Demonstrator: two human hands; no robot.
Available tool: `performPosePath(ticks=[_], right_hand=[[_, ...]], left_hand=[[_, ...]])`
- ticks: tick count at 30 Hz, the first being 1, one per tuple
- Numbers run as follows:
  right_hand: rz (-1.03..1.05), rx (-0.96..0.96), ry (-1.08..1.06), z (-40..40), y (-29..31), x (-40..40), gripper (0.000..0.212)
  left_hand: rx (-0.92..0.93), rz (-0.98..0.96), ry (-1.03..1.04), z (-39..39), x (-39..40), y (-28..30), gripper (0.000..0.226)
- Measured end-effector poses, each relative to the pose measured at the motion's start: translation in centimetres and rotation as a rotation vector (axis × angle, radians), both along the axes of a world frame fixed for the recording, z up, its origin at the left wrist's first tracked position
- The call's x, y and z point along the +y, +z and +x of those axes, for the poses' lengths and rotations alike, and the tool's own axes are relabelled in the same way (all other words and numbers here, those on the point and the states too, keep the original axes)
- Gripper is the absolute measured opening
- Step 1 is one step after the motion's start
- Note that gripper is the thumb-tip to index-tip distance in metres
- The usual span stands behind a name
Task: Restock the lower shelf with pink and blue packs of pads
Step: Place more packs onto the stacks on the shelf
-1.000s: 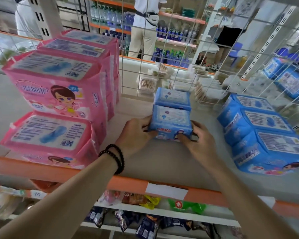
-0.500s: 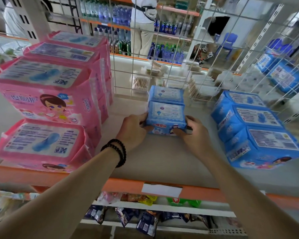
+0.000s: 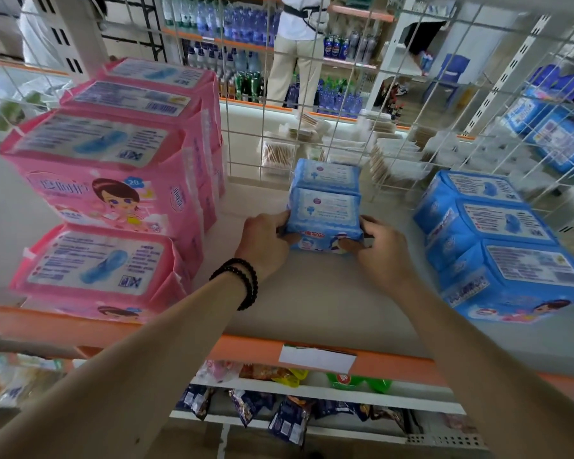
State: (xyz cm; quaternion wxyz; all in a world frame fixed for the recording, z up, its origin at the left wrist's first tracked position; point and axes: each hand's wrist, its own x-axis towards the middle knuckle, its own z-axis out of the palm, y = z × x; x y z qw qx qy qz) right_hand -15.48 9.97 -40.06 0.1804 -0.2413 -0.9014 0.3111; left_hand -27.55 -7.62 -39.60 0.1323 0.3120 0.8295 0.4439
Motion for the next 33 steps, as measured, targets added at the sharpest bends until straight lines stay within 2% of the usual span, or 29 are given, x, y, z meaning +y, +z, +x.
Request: performPosePath(ticks=[4, 8, 9, 18, 22, 27, 33], right_hand=[[-0.026, -0.036, -0.045, 0.5, 0.3, -0.6, 0.053], [-0.141, -0.095, -0.096, 2.5, 1.5, -2.1, 0.098], [-0.166, -0.087, -0.095, 3.3, 1.8, -2.6, 0.103], [-0.045, 0.034, -0.116, 9.4, 3.7, -9.8, 0.079], [0.058, 0.071, -0.072, 11.4, 5.7, -12.7, 0.082], [0.149, 0.079, -0.034, 14.4, 9.0, -13.8, 0.073], [0.173, 0.100, 0.044, 21.4, 13.1, -14.4, 0.070]], left_hand=[[-0.014, -0.029, 0.011, 0.9, -0.7, 0.6, 0.039], [0.108, -0.181, 0.011, 3.1, -2.7, 2.9, 0.051], [0.136, -0.196, 0.005, 3.8, -3.4, 3.4, 0.053], [0.371, -0.179, -0.101, 8.9, -9.2, 5.3, 0.065], [0.424, -0.155, -0.104, 10.7, -10.8, 6.3, 0.065], [0.514, -0.138, -0.067, 14.5, -12.2, 8.7, 0.066], [0.594, -0.125, 0.001, 22.1, -13.2, 12.7, 0.071]])
